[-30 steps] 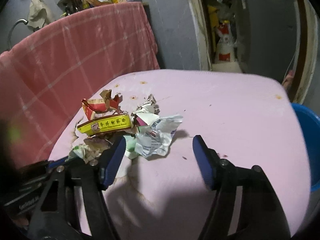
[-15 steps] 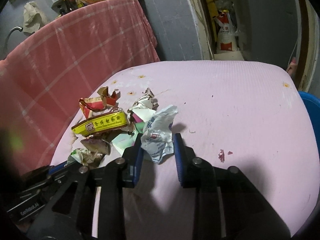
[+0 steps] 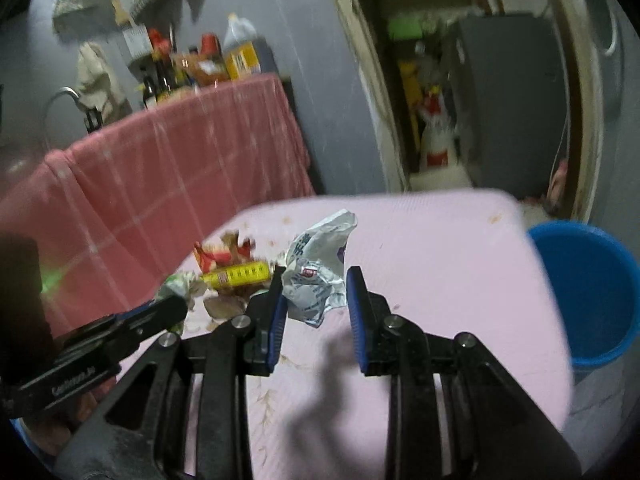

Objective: Collect trash
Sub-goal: 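Carry the green scraps and foil over the blue bucket with both grippers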

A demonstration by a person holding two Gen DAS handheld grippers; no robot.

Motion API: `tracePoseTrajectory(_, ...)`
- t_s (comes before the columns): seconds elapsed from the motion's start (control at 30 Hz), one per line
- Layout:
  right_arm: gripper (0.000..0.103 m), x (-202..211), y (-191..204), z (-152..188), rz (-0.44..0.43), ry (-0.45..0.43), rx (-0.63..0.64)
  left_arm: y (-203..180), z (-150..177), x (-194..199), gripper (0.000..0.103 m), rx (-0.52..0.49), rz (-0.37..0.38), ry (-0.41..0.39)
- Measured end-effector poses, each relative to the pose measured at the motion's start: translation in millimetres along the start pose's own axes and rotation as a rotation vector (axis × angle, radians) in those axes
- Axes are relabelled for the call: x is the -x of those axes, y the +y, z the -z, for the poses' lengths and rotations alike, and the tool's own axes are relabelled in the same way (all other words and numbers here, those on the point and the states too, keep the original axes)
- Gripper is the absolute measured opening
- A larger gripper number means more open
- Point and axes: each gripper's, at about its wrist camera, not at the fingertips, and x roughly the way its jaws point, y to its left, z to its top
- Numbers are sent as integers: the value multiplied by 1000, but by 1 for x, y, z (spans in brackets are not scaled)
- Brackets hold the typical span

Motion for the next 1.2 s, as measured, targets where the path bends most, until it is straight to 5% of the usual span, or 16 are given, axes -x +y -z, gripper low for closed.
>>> tracePoseTrajectory(0.3, 29, 85, -23, -36, 126, -257, 38, -68, -43, 0, 10, -91, 121, -188)
tracePoseTrajectory(0.53, 30, 122, -63, -53, 230, -348, 33, -123, -60, -18, 10, -160, 215, -237)
tracePoseTrajectory(0.83, 31, 131, -139, -43, 339, -333, -68, -186, -63, -84, 10, -217, 302, -155)
tracePoseTrajectory(1.2, 31, 89, -225, -6, 393, -163, -238, -218, -33, -182, 10, -258, 269, 119)
